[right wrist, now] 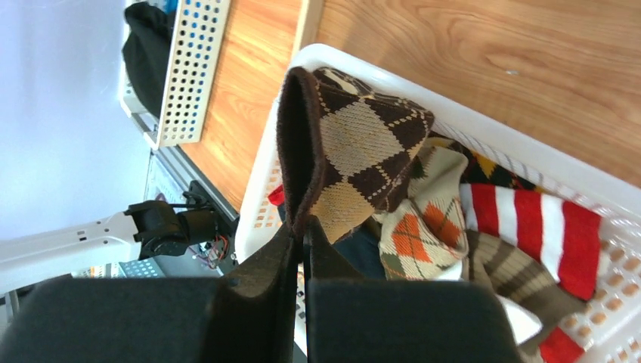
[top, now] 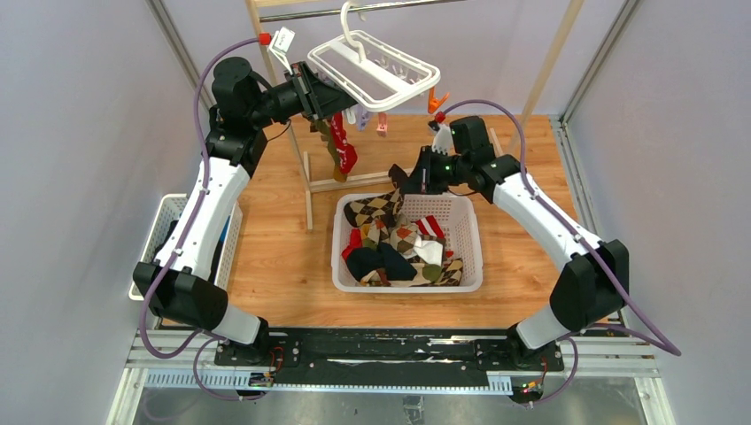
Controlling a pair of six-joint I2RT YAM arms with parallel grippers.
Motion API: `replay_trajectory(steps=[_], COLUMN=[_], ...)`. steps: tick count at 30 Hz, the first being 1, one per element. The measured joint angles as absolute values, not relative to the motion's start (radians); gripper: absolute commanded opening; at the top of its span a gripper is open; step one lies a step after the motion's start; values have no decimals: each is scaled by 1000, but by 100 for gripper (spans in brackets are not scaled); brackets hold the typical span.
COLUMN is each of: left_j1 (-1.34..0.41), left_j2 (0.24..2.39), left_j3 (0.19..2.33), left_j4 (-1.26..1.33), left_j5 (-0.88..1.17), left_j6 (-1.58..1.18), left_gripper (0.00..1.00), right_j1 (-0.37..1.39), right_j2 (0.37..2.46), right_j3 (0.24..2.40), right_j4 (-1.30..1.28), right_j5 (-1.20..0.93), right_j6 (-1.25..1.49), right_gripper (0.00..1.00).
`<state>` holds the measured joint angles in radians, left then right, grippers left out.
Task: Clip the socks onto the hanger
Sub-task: Adjust the sock at the center of the board.
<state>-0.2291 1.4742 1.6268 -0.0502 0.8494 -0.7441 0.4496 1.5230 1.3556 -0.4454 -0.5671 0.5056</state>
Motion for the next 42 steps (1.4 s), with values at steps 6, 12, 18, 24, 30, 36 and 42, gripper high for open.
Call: replay_trajectory(steps=[6,12,18,24,30,36,42], left_j1=[-229,-229,-229,-228,-227,-224,-224], left_j2=[1474,1474,1475,1475,1478,1484,1484], left_j3=[1627,1627,1626,1622,1609,1604,1594], left_j4=[-50,-43,-24,0,28,44,43], left_j5=[855,870,885,912,927,924,929], left_j6=[-744,-757,-778,-805,-822,-827,-824], left_gripper=[0,0,0,0,0,0,0], right_j1=[450,455,480,517,521,523,523], right_j2=[1491,1505,1595,1691,1813,1978,2002], right_j3=[1241,1265,1378,1417,1482,1612,1629], right_j4=[-173,175,439,650,1049,1403,1477], right_j5=[-699,-918,-1105,-1234,-1292,-1251,-1223], right_j6=[561,648,739,858,1143,1420,1484], right_gripper=[0,0,0,0,0,0,0])
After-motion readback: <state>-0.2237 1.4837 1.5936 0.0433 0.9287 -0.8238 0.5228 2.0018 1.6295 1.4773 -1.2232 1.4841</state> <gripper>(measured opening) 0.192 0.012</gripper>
